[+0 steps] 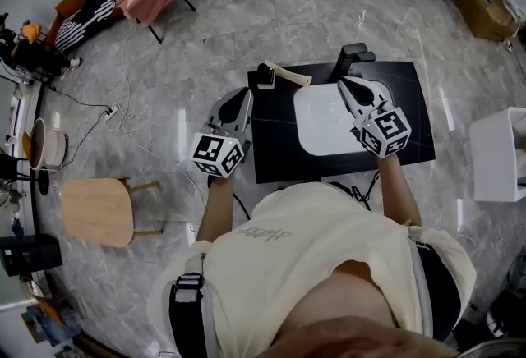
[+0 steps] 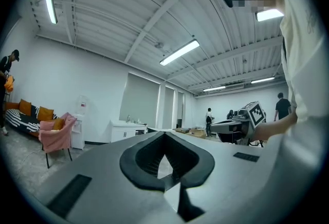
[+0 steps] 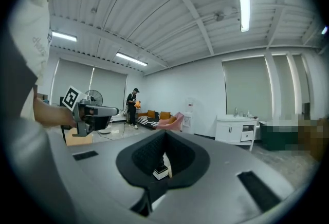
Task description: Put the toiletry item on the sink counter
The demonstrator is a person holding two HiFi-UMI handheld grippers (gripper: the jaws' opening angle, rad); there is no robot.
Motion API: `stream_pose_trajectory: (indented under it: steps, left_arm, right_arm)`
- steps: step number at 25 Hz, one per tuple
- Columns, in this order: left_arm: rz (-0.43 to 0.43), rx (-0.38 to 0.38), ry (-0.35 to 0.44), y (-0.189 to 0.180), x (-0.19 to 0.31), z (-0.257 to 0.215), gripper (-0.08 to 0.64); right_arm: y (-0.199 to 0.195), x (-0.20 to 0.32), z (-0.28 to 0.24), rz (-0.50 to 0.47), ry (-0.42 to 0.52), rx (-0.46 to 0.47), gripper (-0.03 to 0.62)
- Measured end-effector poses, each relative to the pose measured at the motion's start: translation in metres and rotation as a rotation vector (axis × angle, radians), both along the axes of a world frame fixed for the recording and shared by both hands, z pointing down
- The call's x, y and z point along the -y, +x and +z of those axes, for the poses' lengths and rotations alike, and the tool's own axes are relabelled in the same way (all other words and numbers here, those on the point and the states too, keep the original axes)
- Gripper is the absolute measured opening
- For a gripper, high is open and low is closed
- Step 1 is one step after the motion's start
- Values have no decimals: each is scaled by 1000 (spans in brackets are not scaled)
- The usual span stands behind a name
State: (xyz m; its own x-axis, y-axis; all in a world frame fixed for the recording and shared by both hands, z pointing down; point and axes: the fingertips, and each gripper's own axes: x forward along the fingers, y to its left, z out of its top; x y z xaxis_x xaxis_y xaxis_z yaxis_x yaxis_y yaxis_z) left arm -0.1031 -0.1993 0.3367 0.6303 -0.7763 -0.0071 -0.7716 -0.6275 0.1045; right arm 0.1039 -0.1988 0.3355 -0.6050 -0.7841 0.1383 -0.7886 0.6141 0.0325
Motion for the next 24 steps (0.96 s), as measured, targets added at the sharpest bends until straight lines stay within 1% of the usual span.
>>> stream_pose_trajectory:
  steps: [3, 10, 15, 18, 24]
  left_arm:
    - [-4, 5, -19, -5, -1, 7, 2]
    - [-28, -37, -33, -6, 2, 20, 2]
    - [-62, -65, -65, -14, 8, 36, 2]
    - [-62, -73, -72, -13, 9, 39, 2]
    - [-35, -56, -43, -5, 15, 34, 2]
  right_arm:
    - [-6, -1, 6, -9, -26, 16, -6]
    - [-4, 2, 18, -13, -49, -17, -6]
    - [2, 2, 22, 0, -57, -23, -6]
    - [11, 1, 22, 18, -58, -24, -6]
    - [24, 6, 28, 43, -95, 98, -6]
